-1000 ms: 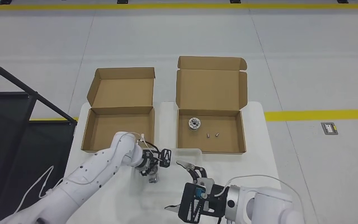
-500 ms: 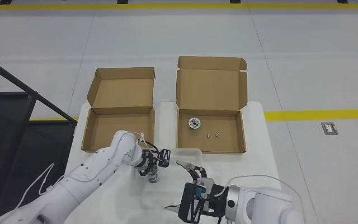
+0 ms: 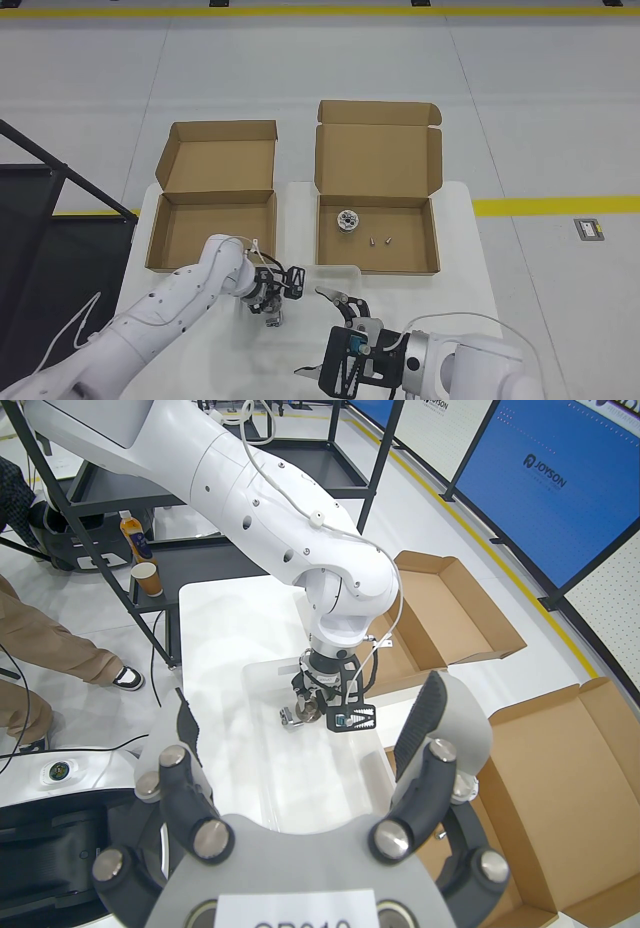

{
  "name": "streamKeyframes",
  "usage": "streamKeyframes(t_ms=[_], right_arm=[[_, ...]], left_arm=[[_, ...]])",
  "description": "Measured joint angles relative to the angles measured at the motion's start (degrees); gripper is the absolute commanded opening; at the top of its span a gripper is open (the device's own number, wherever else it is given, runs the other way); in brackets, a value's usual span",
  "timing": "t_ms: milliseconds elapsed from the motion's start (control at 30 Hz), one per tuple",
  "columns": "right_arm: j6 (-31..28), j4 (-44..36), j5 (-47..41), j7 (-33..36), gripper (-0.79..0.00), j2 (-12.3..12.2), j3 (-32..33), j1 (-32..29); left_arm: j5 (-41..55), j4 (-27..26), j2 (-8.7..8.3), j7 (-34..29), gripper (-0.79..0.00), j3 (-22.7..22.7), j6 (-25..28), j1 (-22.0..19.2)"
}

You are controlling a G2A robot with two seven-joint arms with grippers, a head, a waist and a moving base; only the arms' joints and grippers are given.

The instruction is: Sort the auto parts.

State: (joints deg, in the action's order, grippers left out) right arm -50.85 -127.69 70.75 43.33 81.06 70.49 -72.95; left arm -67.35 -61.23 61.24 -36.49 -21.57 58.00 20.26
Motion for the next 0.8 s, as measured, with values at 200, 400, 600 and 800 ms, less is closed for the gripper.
streamKeyframes(t_ms=[200, 400, 600, 800], right_arm=[[0.0, 0.0, 0.0, 0.0, 0.0, 0.0, 0.0, 0.0], [0.0, 0.0, 0.0, 0.0, 0.0, 0.0, 0.0, 0.0], [0.0, 0.0, 0.0, 0.0, 0.0, 0.0, 0.0, 0.0], [0.0, 0.0, 0.0, 0.0, 0.0, 0.0, 0.0, 0.0]], left_arm=[[-0.3, 0.1, 0.25, 0.2, -0.785, 0.1, 0.0, -0.1], [0.2, -1.4, -0.32, 0.8, -0.785, -0.2, 0.0, -0.7], [1.7, -6.3, -2.66, 1.9, -0.785, -2.1, 0.0, -0.9], [2.5, -15.4, -7.08, 0.8, -0.785, -7.4, 0.0, 1.2]])
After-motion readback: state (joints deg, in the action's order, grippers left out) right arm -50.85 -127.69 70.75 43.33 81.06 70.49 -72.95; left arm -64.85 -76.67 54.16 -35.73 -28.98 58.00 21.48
